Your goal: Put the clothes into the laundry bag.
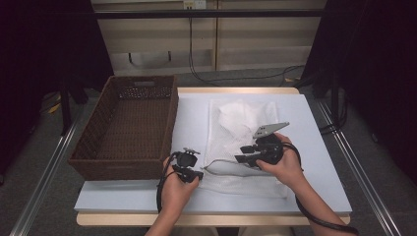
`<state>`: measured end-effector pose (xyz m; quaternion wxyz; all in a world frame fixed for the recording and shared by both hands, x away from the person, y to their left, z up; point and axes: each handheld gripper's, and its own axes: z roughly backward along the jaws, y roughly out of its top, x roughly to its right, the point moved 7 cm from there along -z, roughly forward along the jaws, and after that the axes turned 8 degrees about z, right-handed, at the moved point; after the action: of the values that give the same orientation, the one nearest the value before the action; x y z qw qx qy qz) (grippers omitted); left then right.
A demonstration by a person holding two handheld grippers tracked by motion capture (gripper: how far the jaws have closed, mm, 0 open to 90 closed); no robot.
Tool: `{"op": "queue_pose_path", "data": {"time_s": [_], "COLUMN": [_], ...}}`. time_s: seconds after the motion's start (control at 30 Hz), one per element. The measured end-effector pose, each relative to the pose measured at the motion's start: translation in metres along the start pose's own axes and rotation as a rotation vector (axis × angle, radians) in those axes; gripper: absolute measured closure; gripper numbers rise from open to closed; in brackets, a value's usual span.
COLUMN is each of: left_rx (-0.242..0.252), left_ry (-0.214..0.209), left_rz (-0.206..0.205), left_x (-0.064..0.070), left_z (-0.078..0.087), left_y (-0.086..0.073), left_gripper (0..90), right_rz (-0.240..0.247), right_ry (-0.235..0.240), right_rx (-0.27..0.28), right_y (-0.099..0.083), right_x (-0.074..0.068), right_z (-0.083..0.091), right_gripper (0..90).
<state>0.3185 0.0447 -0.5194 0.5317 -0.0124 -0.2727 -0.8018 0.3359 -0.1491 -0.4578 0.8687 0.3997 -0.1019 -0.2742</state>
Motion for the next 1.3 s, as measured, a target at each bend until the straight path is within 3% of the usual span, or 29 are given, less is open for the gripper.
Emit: {"op": "queue_pose_path", "data": {"time_s": [0.13, 0.2, 0.3, 0.53, 0.6, 0.87, 1.0, 1.07, 1.13, 1.3], "left_rx": [0.005, 0.041, 0.091, 0.088, 0.078, 0.057, 0.043, 0.038, 0.048, 0.048], "left_ry": [0.002, 0.031, 0.018, 0.026, 0.007, 0.038, 0.025, 0.011, 0.007, -0.056], "left_rz": [0.017, 0.016, 0.061, 0.085, 0.101, 0.068, 0.074, 0.084, 0.08, 0.085], "left_x": [-0.001, -0.004, -0.006, -0.01, -0.011, -0.01, -0.007, -0.006, -0.005, 0.004], "left_z": [0.005, 0.008, 0.012, -0.005, -0.01, -0.012, -0.01, -0.006, -0.002, 0.004], "left_y": [0.001, 0.006, 0.018, 0.031, 0.032, 0.031, 0.031, 0.033, 0.035, 0.038], "left_gripper": [86.5, 73.5, 67.9, 58.3, 55.5, 62.2, 63.1, 70.2, 66.9, 67.7], "right_rz": [-0.002, -0.004, -0.006, -0.006, -0.009, -0.011, -0.009, -0.012, -0.012, -0.01], "right_ry": [0.0, -0.008, -0.007, -0.006, -0.004, -0.01, -0.013, -0.01, -0.012, -0.01], "right_rx": [-0.003, -0.005, -0.005, 0.0, 0.003, 0.006, 0.011, 0.011, 0.007, 0.01], "right_y": [-0.001, -0.002, -0.002, -0.002, -0.002, -0.002, -0.001, -0.001, -0.002, -0.001], "right_x": [0.001, 0.002, 0.003, 0.004, 0.004, 0.005, 0.005, 0.005, 0.005, 0.005], "right_z": [-0.001, -0.001, 0.0, 0.001, 0.002, 0.004, 0.005, 0.005, 0.004, 0.005], "right_gripper": [56.7, 56.6, 56.5, 56.5, 56.5, 56.7, 56.7, 56.7, 56.7, 56.7]}}
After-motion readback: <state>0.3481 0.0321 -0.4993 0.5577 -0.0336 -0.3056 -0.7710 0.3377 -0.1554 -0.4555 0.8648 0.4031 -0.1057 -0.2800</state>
